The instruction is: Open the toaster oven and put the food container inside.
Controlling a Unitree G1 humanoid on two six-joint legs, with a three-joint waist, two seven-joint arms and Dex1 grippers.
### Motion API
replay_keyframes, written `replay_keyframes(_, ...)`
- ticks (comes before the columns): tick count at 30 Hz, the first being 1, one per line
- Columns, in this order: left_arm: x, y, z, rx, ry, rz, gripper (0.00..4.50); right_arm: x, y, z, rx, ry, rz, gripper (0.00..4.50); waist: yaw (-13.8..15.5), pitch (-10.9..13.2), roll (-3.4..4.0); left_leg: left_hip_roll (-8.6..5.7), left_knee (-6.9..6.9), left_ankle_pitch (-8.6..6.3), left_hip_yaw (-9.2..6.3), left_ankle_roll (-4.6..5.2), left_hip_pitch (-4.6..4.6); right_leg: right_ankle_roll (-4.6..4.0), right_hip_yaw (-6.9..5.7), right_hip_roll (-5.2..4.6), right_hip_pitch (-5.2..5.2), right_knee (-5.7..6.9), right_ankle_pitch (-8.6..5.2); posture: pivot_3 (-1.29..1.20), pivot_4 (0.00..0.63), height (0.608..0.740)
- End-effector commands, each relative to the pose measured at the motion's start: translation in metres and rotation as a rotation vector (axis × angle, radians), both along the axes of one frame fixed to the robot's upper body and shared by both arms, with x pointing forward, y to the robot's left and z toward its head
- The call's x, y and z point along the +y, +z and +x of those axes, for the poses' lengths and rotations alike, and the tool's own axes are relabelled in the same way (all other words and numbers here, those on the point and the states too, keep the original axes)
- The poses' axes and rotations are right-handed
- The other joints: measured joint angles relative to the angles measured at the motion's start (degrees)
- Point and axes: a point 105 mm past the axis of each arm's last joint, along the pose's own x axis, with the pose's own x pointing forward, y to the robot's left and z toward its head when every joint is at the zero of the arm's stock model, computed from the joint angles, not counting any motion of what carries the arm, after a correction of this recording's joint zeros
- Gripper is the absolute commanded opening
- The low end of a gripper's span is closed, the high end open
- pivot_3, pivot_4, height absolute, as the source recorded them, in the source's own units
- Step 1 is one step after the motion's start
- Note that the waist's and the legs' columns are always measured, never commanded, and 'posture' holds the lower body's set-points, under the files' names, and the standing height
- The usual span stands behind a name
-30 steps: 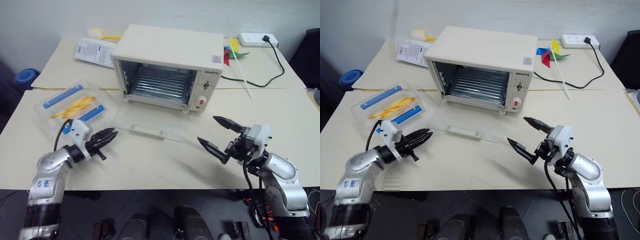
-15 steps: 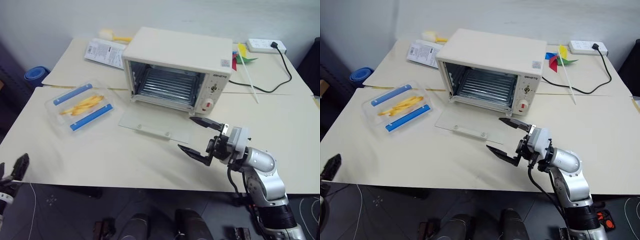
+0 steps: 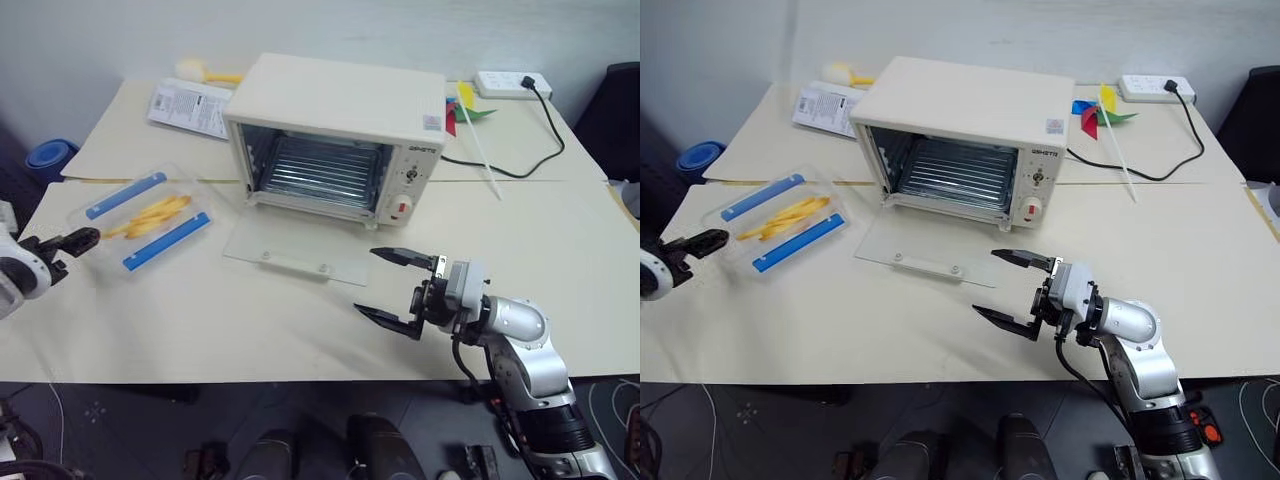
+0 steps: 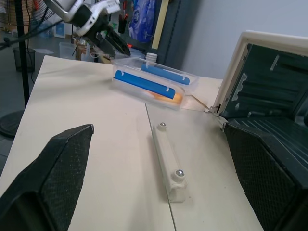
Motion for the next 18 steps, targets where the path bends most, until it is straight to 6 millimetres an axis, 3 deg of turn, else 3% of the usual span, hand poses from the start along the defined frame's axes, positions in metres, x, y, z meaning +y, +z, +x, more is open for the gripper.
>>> replay_keyframes(1, 0.010, -0.001, 0.004, 0.046, 0.041, 0.011, 4.08, 0.003, 0.009, -0.001, -0.040, 0.003, 0.017, 4.50, 0.02, 0.00, 0.00, 0.00, 0.00, 0.00, 0.00, 0.00, -0.01, 0.00, 0.00, 0.00, -0.01, 0.00, 0.00, 0.00, 0.150, 0.740)
replay_keyframes(8, 0.013, -0.001, 0.015, 0.031, 0.065, -0.063, 2.05, 0.000, 0.009, 0.001, -0.043, -0.034, 0.026, 4.50, 0.38, -0.01, -0.01, -0.02, 0.07, 0.00, 0.00, 0.00, -0.04, 0.00, -0.01, -0.02, -0.01, 0.02, 0.00, 0.00, 0.150, 0.740)
replay_keyframes(13, 0.018, 0.022, 0.013, -0.005, 0.036, 0.000, 0.54, -0.002, 0.009, 0.003, -0.052, -0.057, 0.025, 4.50, 0.26, -0.01, -0.01, -0.02, 0.08, 0.00, 0.00, 0.00, -0.04, 0.00, 0.00, -0.02, -0.03, 0.05, 0.00, 0.00, 0.150, 0.740)
replay_keyframes(16, 0.011, 0.044, 0.005, 0.036, -0.113, 0.263, 0.27, -0.007, 0.009, 0.004, -0.053, -0.072, 0.017, 4.50, 0.00, 0.03, -0.12, 0.00, 0.09, 0.00, -0.01, -0.01, -0.09, 0.00, -0.01, -0.01, -0.08, 0.06, 0.00, 0.00, 0.150, 0.740)
replay_keyframes(18, -0.007, 0.058, 0.004, 0.027, -0.204, 0.295, 0.27, -0.009, 0.008, 0.004, -0.051, -0.076, 0.008, 4.50, -0.04, 0.04, -0.12, 0.02, 0.03, 0.00, -0.01, -0.01, -0.12, 0.00, 0.02, -0.02, -0.08, 0.10, 0.00, 0.00, 0.150, 0.740)
